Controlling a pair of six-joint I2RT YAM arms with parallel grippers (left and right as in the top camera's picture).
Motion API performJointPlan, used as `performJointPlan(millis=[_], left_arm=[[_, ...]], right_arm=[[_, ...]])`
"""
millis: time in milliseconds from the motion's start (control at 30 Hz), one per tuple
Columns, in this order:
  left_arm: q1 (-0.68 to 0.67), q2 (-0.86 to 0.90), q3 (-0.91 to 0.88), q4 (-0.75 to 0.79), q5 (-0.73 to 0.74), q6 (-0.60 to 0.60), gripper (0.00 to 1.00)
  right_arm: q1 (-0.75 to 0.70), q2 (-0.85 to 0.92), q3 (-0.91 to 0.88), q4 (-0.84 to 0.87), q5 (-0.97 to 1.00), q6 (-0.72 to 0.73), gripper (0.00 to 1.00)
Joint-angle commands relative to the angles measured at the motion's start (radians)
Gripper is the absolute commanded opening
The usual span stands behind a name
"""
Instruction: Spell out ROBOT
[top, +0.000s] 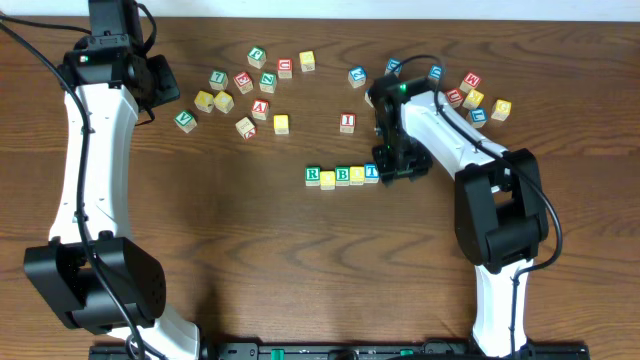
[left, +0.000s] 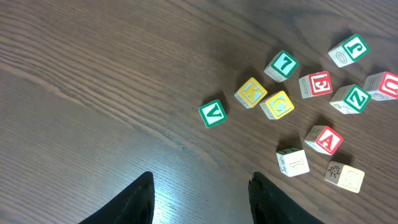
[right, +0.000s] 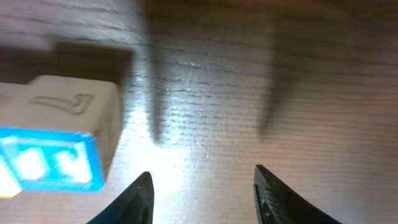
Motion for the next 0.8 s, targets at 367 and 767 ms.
performJointPlan(millis=[367,767], left_arm=[[0.002,-0.012,-0.008,-0.003,-0.01,0.016,0.49],[0.002,-0.012,-0.008,-0.003,-0.01,0.017,0.49]], right_arm=[[0.069,-0.048,0.209,-0.127,-0.053,0.007,0.44],[0.199,-0.047,0.204,-0.085,-0.098,0.008,0.52]])
